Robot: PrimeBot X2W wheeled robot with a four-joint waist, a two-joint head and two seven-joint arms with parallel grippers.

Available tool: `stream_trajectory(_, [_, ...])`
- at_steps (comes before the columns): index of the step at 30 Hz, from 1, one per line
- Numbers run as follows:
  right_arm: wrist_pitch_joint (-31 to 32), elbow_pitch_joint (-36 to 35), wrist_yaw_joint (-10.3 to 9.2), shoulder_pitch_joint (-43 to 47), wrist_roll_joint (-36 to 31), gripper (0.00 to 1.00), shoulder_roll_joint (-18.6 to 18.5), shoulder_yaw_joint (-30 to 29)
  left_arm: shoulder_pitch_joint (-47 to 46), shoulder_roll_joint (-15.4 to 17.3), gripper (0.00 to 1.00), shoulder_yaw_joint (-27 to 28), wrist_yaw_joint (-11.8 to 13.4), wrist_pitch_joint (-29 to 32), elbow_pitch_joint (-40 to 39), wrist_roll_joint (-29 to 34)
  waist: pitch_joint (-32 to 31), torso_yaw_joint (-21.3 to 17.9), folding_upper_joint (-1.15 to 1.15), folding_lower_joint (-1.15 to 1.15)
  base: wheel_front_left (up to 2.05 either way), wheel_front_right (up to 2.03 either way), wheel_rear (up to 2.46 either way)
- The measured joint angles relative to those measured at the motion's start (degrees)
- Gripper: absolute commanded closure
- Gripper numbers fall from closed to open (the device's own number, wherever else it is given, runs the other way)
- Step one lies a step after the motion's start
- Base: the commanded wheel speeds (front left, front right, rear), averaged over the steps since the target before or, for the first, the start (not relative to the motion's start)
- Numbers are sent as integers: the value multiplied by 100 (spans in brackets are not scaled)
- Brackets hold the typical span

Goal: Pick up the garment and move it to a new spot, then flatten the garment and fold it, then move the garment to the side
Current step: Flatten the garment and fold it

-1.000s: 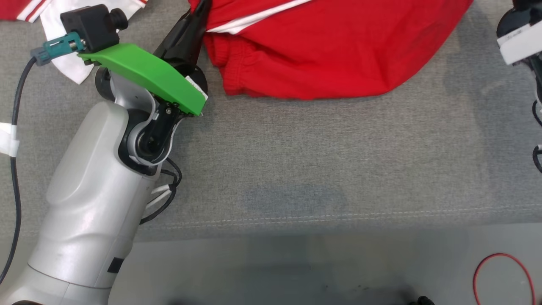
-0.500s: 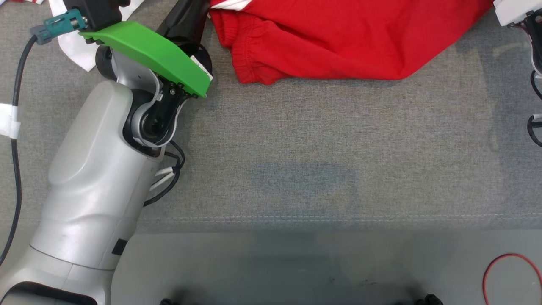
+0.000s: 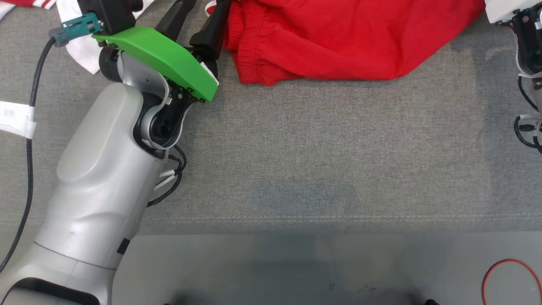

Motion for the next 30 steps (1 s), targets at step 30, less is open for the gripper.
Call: stream_trajectory(30, [-778,-412,253,2086,-645,0,606,-831,1798,907,0,-71,156,-1228,300,1140,-2004,-445,0,0,0,0,0])
